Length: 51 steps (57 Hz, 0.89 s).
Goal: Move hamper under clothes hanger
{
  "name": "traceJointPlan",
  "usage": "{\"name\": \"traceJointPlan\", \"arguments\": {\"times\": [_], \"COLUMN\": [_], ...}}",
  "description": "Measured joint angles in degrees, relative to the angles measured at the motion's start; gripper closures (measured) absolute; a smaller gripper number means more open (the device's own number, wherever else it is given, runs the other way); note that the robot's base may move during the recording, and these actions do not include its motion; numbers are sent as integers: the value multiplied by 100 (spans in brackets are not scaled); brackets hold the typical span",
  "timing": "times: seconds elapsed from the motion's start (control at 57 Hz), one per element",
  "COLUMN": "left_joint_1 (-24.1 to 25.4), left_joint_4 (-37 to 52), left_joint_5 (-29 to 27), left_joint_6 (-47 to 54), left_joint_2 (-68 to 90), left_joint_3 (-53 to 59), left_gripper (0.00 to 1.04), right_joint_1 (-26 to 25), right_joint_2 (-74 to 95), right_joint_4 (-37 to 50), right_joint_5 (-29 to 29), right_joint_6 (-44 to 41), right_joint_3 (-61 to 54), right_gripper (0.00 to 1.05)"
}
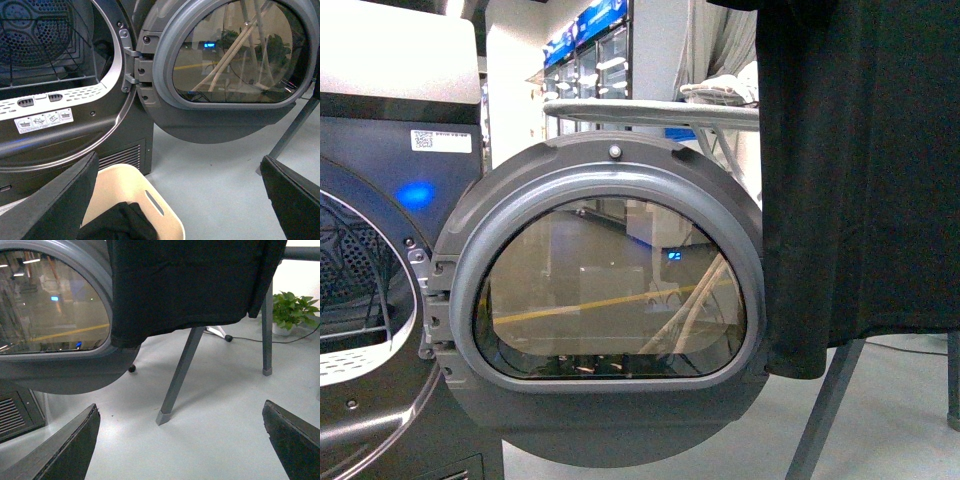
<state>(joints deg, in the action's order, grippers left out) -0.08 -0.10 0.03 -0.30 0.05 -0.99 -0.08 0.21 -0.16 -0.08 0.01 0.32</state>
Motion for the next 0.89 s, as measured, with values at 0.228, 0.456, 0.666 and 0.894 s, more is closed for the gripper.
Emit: {"name": "traceJointPlan", "arguments": {"times": [0.228,0.456,0.666,0.894], "left_joint_1": [0,0,0,-2], "left_joint_4": [0,0,0,0], "left_joint_5": [0,0,0,11], "left_joint_6": [0,0,0,0], "left_joint_2": [0,0,0,0], "left_joint_3": [0,0,0,0], "left_gripper": [7,7,7,7], "right_joint_1": [0,0,0,-4], "right_joint_2": [0,0,0,0], "right_joint_4": [0,0,0,0], "right_joint_5": [0,-2,0,22], "right_joint_6": [0,0,0,0], "right_joint_3": [0,0,0,0], "right_gripper": [8,8,8,8]}}
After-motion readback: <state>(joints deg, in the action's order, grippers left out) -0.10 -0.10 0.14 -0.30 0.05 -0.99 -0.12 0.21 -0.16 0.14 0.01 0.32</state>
